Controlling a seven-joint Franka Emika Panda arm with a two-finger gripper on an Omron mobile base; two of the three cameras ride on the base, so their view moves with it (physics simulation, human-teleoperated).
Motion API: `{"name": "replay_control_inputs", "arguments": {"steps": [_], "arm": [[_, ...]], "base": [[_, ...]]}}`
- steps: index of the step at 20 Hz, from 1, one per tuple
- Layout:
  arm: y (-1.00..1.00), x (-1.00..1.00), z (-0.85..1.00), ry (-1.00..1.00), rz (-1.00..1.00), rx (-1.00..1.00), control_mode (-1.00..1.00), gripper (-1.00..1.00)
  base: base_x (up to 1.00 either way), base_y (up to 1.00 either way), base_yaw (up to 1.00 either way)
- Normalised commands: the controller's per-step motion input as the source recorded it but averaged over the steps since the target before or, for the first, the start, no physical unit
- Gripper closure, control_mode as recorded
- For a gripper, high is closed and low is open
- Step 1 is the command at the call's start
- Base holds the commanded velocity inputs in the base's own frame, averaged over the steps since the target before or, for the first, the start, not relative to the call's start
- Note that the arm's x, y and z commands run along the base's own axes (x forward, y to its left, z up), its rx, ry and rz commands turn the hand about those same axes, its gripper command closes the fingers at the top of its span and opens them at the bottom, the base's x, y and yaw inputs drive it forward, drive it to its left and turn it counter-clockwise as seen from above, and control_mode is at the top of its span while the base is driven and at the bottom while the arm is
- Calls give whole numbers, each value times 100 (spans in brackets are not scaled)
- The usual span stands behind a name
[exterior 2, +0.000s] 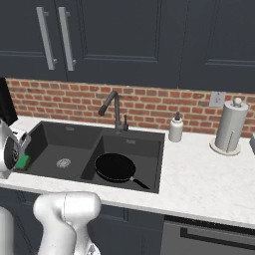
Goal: Pick the pan and sponge and place them into the sink. Then turn on the water.
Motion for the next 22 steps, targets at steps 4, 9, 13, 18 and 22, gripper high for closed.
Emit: {"name": "replay_control_inputs", "arguments": {"steps": [4,9,13,18,22], "arm": [[-100,0,65,8,-12,14,-100,100],[-100,0,33,9,-19,16,-100,100],[-100,0,0,0,-21,24,-100,100],[-100,0,2,2,-15,24,-100,100],[-96,3,11,16,-8,22,-100,100]], "base": [[0,0,0],[0,0,0],[0,0,0],[0,0,0],[0,0,0]]}}
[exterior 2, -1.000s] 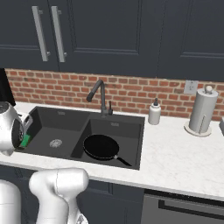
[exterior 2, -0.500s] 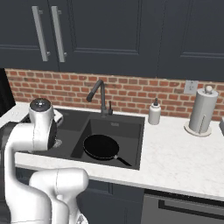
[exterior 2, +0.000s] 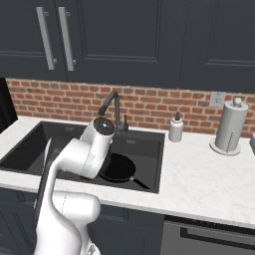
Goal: Pick the pan and sponge and place them into the sink. Then turn on the water.
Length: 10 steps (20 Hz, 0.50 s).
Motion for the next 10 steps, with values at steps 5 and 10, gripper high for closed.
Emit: {"name": "replay_control_inputs", "arguments": {"steps": [5,10], "arm": [[-77,13,0,9,-5,17,-100,100],[-23,33,0,7,-4,7,-100,100]], "base": [[0,0,0],[0,0,0]]}}
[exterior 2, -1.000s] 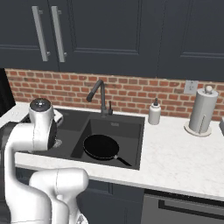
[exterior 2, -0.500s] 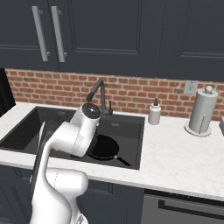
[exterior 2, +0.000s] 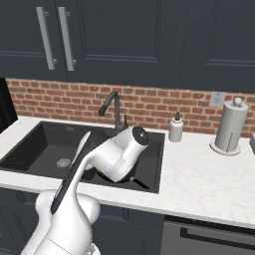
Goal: Pick the pan and sponge and place them into the sink. Then turn on the water.
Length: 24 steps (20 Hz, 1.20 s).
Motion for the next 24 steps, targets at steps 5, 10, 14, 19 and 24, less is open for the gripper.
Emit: {"name": "replay_control_inputs", "arguments": {"steps": [5,10,14,19,24], "arm": [[0,47,0,11,-4,0,-100,100],[3,37,-9,11,0,0,-100,100],[0,18,-41,1,0,0,-100,100],[0,18,-50,0,0,0,-100,100],[0,12,-49,0,0,0,-100,100]], "base": [[0,0,0],[0,0,0],[0,0,0],[0,0,0],[0,0,0]]}}
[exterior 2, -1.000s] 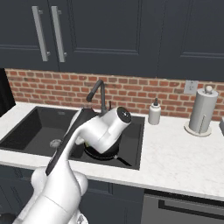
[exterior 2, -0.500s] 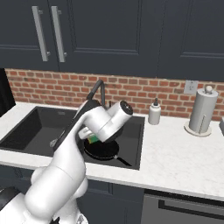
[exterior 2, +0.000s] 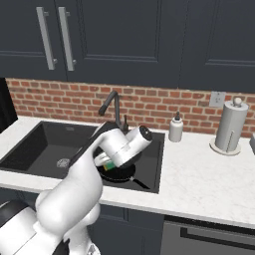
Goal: Pick the pan and sponge and place them into the sink. Then turn on the water.
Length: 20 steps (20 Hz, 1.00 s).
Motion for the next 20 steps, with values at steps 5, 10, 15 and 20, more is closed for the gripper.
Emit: {"name": "replay_control_inputs", "arguments": {"steps": [5,10,15,20], "arm": [[2,14,-29,3,0,0,-100,100],[9,29,-20,7,0,-1,-100,100],[3,35,-22,10,0,0,-100,100],[1,30,-33,7,0,0,-100,100]], "base": [[0,0,0],[0,0,0],[0,0,0],[0,0,0]]}}
